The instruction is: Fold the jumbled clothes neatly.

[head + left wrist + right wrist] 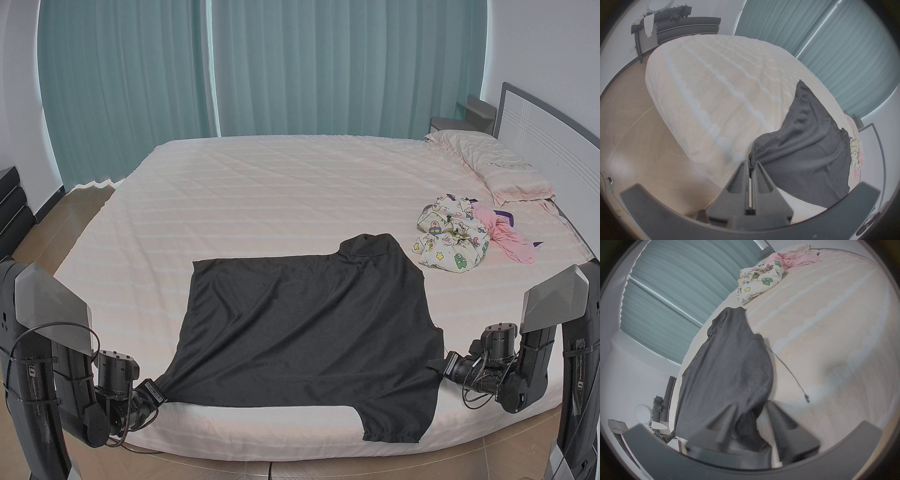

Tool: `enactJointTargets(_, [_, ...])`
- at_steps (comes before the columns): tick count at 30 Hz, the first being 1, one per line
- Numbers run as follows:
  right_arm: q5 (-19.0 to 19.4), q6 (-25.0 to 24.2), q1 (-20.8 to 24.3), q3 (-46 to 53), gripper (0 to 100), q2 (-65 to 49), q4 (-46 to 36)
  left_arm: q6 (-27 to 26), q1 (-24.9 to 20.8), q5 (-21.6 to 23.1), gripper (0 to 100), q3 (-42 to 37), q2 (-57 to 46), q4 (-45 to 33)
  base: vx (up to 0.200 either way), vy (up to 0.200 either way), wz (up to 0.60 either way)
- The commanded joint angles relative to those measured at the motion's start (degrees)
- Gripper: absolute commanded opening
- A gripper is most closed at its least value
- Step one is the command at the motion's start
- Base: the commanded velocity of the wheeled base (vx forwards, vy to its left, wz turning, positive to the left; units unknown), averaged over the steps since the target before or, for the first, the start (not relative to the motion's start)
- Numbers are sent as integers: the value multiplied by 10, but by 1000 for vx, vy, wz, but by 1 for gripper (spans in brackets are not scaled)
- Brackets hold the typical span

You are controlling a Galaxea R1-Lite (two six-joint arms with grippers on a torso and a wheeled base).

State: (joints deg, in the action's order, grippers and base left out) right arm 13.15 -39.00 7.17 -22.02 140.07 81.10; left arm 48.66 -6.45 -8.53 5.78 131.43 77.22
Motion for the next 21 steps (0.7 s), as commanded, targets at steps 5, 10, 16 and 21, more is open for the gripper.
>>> enactJointTargets(5, [-45, 8, -35, -72, 0, -16, -12, 13, -16, 3, 0, 0, -1, 1, 0, 0, 0])
enactJointTargets(10, [-21, 29, -55, -110, 0, -42, -47, 39, -45, 3, 0, 3, -1, 1, 0, 0, 0])
enactJointTargets(16, [16, 38, -52, -138, 0, -44, -91, 50, -65, 2, 0, 6, 1, 1, 0, 0, 0])
enactJointTargets(21, [16, 46, -51, -144, 100, -30, -95, 52, -65, 3, 0, 14, 5, 1, 0, 0, 0])
